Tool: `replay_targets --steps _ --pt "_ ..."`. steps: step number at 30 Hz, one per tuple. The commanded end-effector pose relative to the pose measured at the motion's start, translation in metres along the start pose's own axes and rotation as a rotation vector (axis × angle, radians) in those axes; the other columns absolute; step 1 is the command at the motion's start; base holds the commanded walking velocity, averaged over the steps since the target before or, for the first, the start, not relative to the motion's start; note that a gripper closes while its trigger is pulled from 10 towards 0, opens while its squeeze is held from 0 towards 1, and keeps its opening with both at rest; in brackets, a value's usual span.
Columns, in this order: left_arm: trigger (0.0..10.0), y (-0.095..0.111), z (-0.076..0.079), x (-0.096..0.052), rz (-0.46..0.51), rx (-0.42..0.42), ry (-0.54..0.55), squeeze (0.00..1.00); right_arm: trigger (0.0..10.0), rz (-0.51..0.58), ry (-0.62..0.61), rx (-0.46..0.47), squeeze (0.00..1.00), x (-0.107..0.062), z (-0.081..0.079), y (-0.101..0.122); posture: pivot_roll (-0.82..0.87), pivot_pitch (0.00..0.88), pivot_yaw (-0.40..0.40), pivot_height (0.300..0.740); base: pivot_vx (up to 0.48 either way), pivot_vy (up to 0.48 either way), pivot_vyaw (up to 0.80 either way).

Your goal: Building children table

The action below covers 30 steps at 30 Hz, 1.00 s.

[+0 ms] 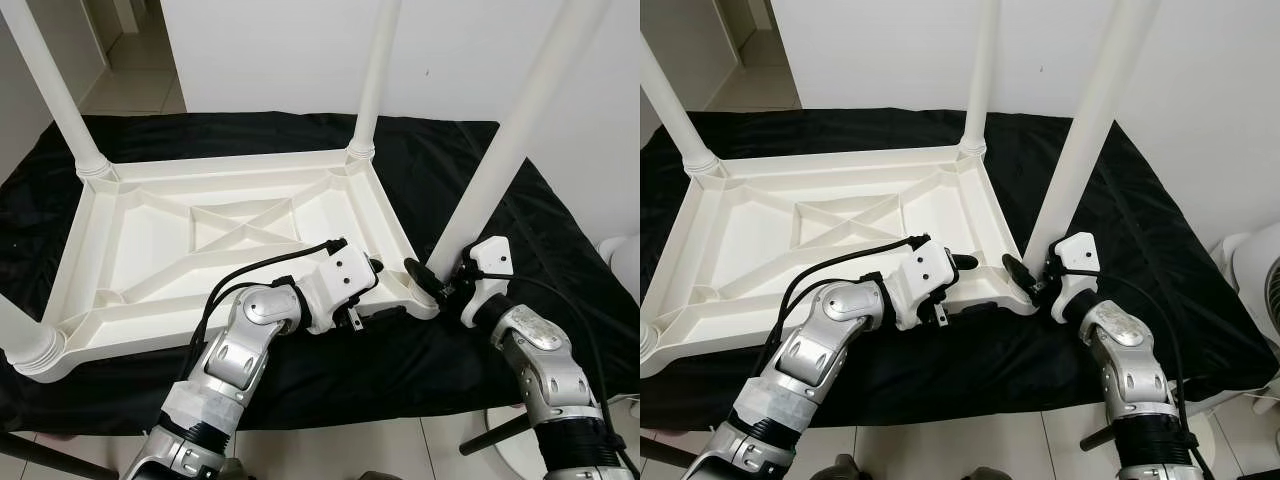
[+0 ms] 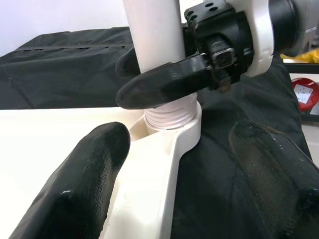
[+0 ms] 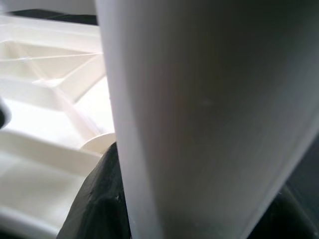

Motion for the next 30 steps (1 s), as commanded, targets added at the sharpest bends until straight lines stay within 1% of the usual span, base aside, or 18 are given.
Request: replay_targets --steps 1,2,3,4,5,8,9,11,12,13,14,16,19,21,26,27,30 --pt "10.0 0.000 -0.010 0.001 0.006 0.011 0.111 0.00 10.0 -0.078 -0.060 0.014 0.00 -0.004 -0.002 -0.015 -0.02 0.000 -0.026 0.740 0.000 0.000 0.00" --pt "10.0 0.000 -0.010 0.001 0.006 0.011 0.111 0.00 10.0 -0.078 -0.060 0.014 0.00 -0.004 -0.002 -0.015 -0.02 0.000 -0.026 0.740 0.000 0.000 0.00" --pt "10.0 0.000 -0.010 0.001 0.007 0.011 0.112 0.00 10.0 -0.077 -0.083 0.027 0.00 -0.003 -0.003 -0.014 -0.02 0.000 -0.027 0.740 0.000 0.000 0.00" --pt "10.0 0.001 -0.011 0.002 0.010 0.009 0.116 0.00 10.0 -0.084 -0.147 0.058 0.00 -0.001 -0.006 -0.013 -0.02 0.000 -0.028 0.740 0.000 0.000 0.00" --pt "10.0 0.001 -0.011 0.002 0.010 0.009 0.116 0.00 10.0 -0.084 -0.147 0.058 0.00 -0.001 -0.006 -0.013 -0.02 0.000 -0.028 0.740 0.000 0.000 0.00" --pt "10.0 0.002 -0.012 0.002 0.017 0.005 0.121 0.00 10.0 -0.111 -0.309 0.123 0.00 -0.001 -0.012 -0.013 -0.03 0.000 -0.033 0.740 0.000 0.000 0.00" --pt "10.0 0.002 -0.012 0.002 0.017 0.005 0.121 0.00 10.0 -0.111 -0.309 0.123 0.00 -0.001 -0.012 -0.013 -0.03 0.000 -0.033 0.740 0.000 0.000 0.00" --pt "10.0 0.002 -0.012 0.002 0.018 0.001 0.125 0.00 10.0 -0.137 -0.430 0.132 0.00 -0.004 -0.012 -0.013 -0.03 0.000 -0.037 0.740 0.000 0.000 0.00" --pt "10.0 0.002 -0.012 0.002 0.018 -0.001 0.126 0.00 10.0 -0.144 -0.466 0.137 0.00 -0.005 -0.012 -0.013 -0.03 0.000 -0.037 0.740 0.000 0.000 0.00" --pt "10.0 0.002 -0.013 0.002 0.021 -0.003 0.132 0.00 10.0 -0.149 -0.527 0.150 0.00 -0.005 -0.011 -0.012 -0.03 0.000 -0.037 0.740 0.000 0.000 0.00" --pt "10.0 0.002 -0.013 0.002 0.021 -0.003 0.132 0.00 10.0 -0.149 -0.527 0.150 0.00 -0.005 -0.011 -0.012 -0.03 0.000 -0.037 0.740 0.000 0.000 0.00" --pt "10.0 0.005 -0.016 0.002 0.034 -0.011 0.145 0.00 10.0 -0.140 -0.583 0.203 0.00 -0.001 -0.014 -0.007 -0.03 0.000 -0.034 0.740 0.000 0.000 0.00" --pt "10.0 0.007 -0.017 0.002 0.039 -0.013 0.149 0.00 10.0 -0.143 -0.606 0.219 0.00 0.001 -0.017 -0.004 -0.03 0.000 -0.031 0.740 0.000 0.000 0.00" --pt "10.0 0.007 -0.017 0.002 0.039 -0.013 0.149 0.00 10.0 -0.146 -0.612 0.218 0.00 0.001 -0.018 -0.003 -0.03 0.000 -0.031 0.740 0.000 0.000 0.00" --pt "10.0 0.009 -0.018 0.004 0.045 -0.002 0.143 0.00 10.0 -0.130 -0.581 0.194 0.00 0.001 -0.019 0.000 -0.03 0.000 -0.026 0.740 0.000 0.000 0.00" --pt "10.0 0.009 -0.019 0.004 0.046 -0.001 0.143 0.00 10.0 -0.132 -0.579 0.188 0.99 0.000 -0.019 -0.002 -0.03 0.000 -0.026 0.740 0.000 0.000 0.00" --pt "10.0 0.011 -0.020 0.004 0.050 -0.001 0.147 0.00 10.0 -0.133 -0.586 0.194 1.00 -0.003 -0.016 -0.004 -0.03 0.000 -0.031 0.740 0.000 0.000 0.00"
Point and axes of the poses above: a point about 5 cm out from each wrist's last joint towards the gripper, its own x axis pointing out of the wrist towards the gripper, its own y axis along the axis of the wrist's last joint, z = x × y, the point moved 5 cm from there along x, pointing out of the wrist towards the gripper, and after that the axes turned 7 degrees about -x, right-handed, at the moved point
